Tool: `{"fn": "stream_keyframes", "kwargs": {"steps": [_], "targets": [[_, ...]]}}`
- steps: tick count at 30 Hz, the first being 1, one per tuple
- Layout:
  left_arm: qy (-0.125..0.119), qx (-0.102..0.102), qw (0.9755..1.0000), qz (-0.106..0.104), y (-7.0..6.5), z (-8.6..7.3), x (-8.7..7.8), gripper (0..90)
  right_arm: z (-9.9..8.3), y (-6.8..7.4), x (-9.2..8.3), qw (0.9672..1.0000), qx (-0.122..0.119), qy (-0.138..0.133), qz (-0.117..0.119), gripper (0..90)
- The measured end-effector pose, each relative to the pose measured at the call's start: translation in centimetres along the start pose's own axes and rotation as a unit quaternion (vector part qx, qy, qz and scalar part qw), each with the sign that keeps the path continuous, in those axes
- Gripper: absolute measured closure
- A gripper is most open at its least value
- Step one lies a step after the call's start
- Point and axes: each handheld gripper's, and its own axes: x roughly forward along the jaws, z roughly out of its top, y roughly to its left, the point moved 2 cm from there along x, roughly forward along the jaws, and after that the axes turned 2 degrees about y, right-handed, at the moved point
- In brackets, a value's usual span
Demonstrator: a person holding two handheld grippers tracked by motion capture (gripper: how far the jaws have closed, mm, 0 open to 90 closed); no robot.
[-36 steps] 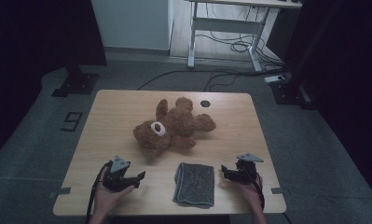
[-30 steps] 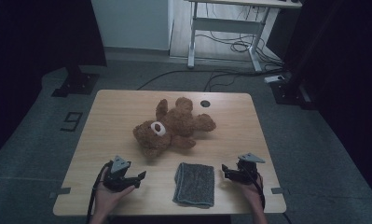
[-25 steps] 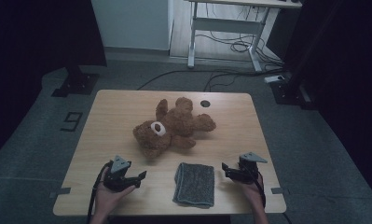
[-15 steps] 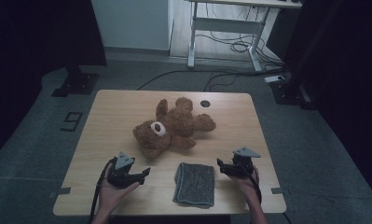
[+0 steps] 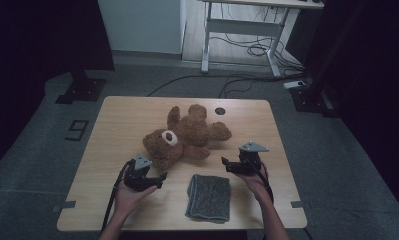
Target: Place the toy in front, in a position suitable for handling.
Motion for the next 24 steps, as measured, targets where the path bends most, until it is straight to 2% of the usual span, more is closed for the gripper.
{"fn": "stream_keyframes", "kwargs": {"steps": [3, 7, 10, 14, 16, 17, 24], "targets": [[-0.001, -0.010, 0.9999, 0.002, 0.8, 0.2, 0.6, 22.4, 0.9, -0.5, 0.7, 1.0000, -0.002, -0.004, -0.007, 14.5], [-0.003, -0.022, 0.9997, 0.001, 1.5, 0.4, 1.2, 22.1, 1.7, -1.5, 1.9, 1.0000, 0.009, -0.003, -0.003, 14.3], [-0.003, -0.024, 0.9997, -0.002, 1.6, 0.5, 1.8, 21.0, 1.8, -2.0, 2.9, 0.9997, 0.016, -0.018, 0.002, 14.6], [0.007, -0.026, 0.9996, 0.003, 1.7, 0.7, 2.6, 18.8, 1.6, -2.7, 4.3, 0.9997, 0.022, -0.011, 0.003, 14.5], [0.006, -0.033, 0.9994, 0.000, 1.9, 0.7, 2.9, 18.9, 1.6, -2.9, 4.7, 0.9998, 0.022, -0.001, 0.002, 13.6], [0.004, -0.036, 0.9994, 0.000, 2.0, 0.8, 2.9, 18.4, 2.0, -3.1, 5.2, 0.9999, 0.012, 0.012, -0.005, 13.6], [0.000, -0.040, 0.9992, -0.007, 2.6, 1.5, 3.8, 17.4, 4.1, -3.8, 6.2, 0.9999, 0.002, 0.010, -0.004, 13.5]]}}
